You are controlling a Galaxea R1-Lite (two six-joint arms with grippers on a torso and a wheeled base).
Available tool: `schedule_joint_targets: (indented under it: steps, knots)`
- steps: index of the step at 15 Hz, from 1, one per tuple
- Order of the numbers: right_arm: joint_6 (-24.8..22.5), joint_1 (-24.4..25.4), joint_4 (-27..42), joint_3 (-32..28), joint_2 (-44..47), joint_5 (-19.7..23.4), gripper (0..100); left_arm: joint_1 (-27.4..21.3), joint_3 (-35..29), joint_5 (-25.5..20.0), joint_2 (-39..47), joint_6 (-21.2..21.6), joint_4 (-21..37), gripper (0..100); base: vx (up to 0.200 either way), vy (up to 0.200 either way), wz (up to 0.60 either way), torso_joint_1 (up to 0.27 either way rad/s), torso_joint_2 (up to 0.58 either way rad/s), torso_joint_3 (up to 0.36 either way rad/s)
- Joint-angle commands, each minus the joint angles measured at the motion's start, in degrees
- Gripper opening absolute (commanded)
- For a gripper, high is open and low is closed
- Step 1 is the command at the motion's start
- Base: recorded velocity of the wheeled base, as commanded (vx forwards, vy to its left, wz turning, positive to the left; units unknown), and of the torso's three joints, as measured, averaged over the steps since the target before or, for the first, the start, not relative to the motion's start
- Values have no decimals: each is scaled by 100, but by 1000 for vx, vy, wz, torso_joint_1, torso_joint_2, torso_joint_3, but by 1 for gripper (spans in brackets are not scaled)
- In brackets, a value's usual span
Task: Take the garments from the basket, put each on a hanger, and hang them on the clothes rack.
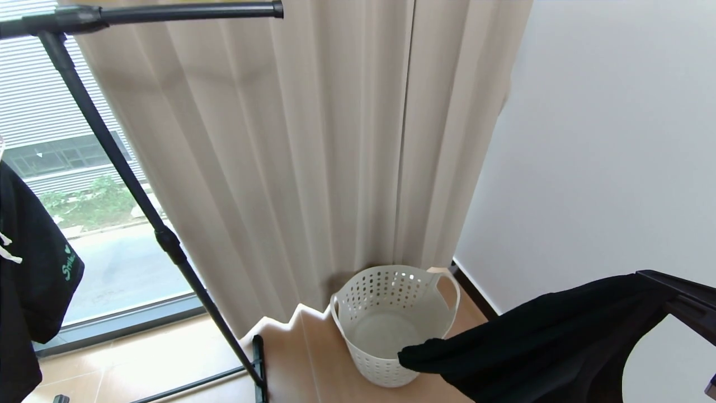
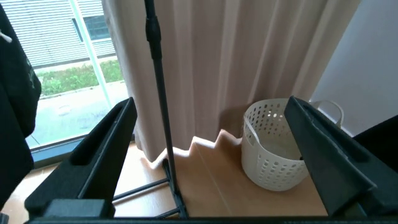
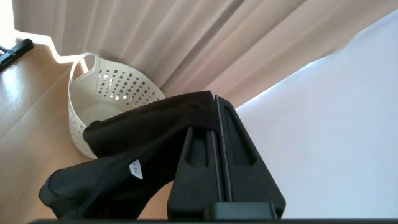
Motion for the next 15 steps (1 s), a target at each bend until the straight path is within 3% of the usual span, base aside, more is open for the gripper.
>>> schedule_joint_targets:
  steps: [1, 9, 15]
  knots:
    - [-1, 1, -4, -1, 16, 1, 0, 2, 0, -2, 8, -1, 8, 100, 0, 0, 0, 203, -520, -105]
    - [-1, 1, -4, 7, 24, 1, 0, 2, 0, -2, -1, -9, -1, 100, 0, 0, 0, 222, -549, -130]
    - [-1, 1, 5, 7, 24, 1, 0, 2, 0, -2, -1, -9, -1, 100, 0, 0, 0, 238, -531, -287]
